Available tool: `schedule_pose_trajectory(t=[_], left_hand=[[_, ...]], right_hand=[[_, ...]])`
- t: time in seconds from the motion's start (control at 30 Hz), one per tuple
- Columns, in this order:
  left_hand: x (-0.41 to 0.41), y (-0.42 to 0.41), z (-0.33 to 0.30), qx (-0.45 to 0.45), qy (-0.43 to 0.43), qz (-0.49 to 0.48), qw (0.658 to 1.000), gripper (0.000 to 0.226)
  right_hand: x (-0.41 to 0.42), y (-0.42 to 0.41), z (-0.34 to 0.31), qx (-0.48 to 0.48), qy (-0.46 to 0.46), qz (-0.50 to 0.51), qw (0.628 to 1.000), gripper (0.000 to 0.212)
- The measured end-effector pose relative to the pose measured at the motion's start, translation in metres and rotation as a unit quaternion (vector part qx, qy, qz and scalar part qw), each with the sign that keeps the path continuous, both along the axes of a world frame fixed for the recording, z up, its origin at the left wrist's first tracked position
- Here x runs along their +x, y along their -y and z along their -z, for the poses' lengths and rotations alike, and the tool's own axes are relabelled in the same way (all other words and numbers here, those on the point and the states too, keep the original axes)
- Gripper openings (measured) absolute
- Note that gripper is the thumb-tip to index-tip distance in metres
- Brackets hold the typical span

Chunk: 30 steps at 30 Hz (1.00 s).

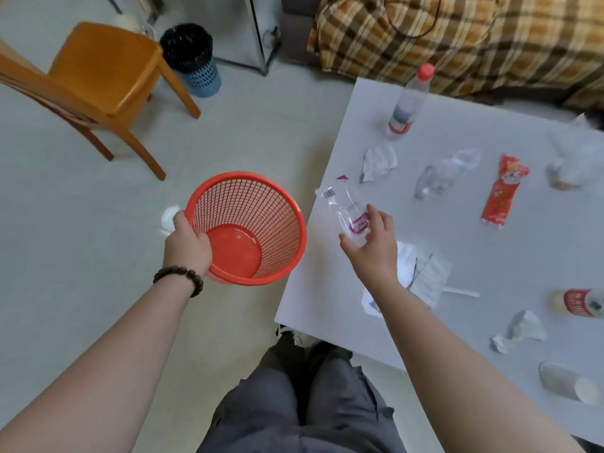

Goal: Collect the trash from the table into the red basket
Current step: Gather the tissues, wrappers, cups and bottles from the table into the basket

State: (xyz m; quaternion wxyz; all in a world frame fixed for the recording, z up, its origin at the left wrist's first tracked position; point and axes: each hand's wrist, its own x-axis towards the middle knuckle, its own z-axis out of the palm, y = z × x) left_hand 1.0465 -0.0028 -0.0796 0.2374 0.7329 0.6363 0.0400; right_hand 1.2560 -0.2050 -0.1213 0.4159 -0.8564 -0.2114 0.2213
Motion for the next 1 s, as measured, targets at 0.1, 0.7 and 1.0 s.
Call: schedule_pose_trajectory(t=[0.1,0.7,1.0], left_hand=[[0.01,-0.001,-0.018,0.001,0.027,0.034,0.999,0.045],[0.056,0.029,-0.041,-0.03,0.112,0.162,0.98,0.047],[0.09,0.037,-0.021,-0.056,0.077,0.166,0.982,0.041]], right_hand=[[-0.003,-0.015,-0.041,0.062,0.045,-0.019,0.997,0.071],[-0.026,-0.03,-0.053,-0.146,0.159,-0.185,0.959,0.084],[-0.004,0.039,-0.046,-0.134,0.09,-0.046,0.986,0.078]])
